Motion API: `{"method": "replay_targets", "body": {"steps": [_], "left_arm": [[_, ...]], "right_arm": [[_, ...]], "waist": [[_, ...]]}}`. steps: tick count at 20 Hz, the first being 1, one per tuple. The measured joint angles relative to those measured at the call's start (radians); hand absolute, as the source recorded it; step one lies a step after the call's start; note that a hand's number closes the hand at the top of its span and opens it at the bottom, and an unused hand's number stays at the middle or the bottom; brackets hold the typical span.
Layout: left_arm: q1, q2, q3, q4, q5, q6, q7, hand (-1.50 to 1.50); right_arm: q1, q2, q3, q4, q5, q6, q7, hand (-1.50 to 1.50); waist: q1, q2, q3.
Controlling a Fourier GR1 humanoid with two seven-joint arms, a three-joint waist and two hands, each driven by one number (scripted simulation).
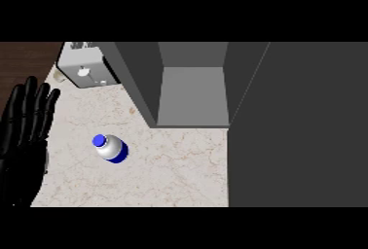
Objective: Pick up the bottled water, place it into the cabinet and close the cabinet
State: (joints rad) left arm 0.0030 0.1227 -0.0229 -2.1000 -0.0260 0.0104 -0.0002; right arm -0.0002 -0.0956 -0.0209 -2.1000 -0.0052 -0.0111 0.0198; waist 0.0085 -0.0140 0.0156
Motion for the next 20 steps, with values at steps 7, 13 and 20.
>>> {"method": "replay_targets", "body": {"steps": [7, 13, 20], "left_arm": [[0.033, 0.085, -0.125, -0.009, 0.248, -0.298, -0.02, -1.5], [0.167, 0.217, -0.181, -0.04, 0.559, -0.514, 0.098, -1.5], [0.308, 0.441, -0.019, -0.167, 0.936, -0.621, 0.197, -1.5]], "right_arm": [[0.048, 0.014, 0.04, -0.013, -0.03, 0.032, 0.009, -1.5], [0.155, 0.015, 0.106, -0.106, -0.145, 0.101, 0.102, -1.5], [0.309, -0.031, 0.066, -0.289, -0.259, 0.153, 0.183, -1.5]], "waist": [[-0.025, 0.01, -0.014], [-0.021, 0.008, -0.016], [-0.012, 0.008, -0.016]]}}
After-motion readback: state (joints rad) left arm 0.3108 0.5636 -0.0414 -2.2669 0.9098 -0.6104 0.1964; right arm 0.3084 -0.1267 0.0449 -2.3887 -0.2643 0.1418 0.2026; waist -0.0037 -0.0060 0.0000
